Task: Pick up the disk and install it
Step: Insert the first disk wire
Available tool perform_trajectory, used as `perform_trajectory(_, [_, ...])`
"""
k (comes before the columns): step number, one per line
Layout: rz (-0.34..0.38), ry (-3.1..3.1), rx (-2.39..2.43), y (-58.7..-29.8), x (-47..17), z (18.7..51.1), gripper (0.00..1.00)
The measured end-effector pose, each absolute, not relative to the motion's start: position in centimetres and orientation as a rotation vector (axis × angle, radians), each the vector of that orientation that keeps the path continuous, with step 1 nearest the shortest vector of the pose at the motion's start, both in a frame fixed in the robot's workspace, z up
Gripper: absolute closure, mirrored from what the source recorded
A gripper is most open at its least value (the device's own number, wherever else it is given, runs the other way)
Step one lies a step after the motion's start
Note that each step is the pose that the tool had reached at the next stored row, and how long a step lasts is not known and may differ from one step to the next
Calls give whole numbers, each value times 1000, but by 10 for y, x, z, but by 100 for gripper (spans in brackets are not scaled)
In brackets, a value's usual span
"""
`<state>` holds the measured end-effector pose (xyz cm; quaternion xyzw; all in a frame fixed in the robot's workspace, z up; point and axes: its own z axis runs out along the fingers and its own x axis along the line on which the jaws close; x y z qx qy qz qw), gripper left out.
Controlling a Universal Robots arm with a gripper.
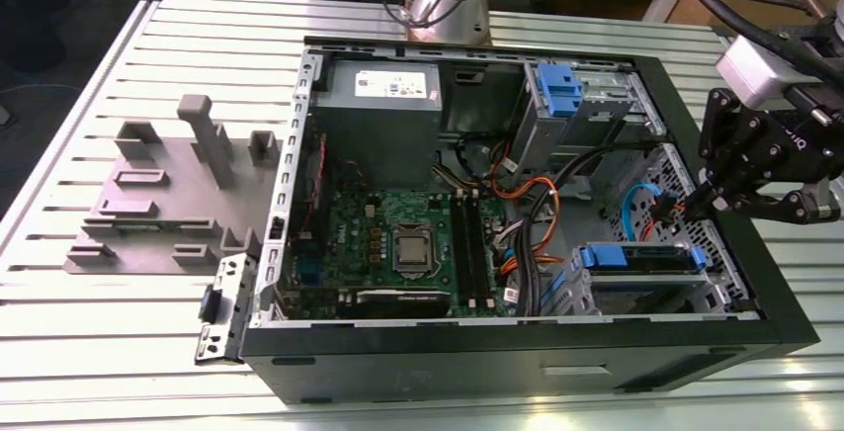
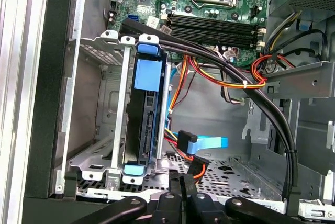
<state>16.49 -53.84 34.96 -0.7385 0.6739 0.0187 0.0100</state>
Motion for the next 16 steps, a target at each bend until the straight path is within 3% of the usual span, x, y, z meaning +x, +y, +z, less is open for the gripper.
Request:
perform_trajectory(5, [55,2105,-2307,-538,165,349,85])
perform_trajectory(8, [45,2111,-2313,-538,165,350,73])
perform_trajectory(16, [6,2130,-2333,-538,165,349,73])
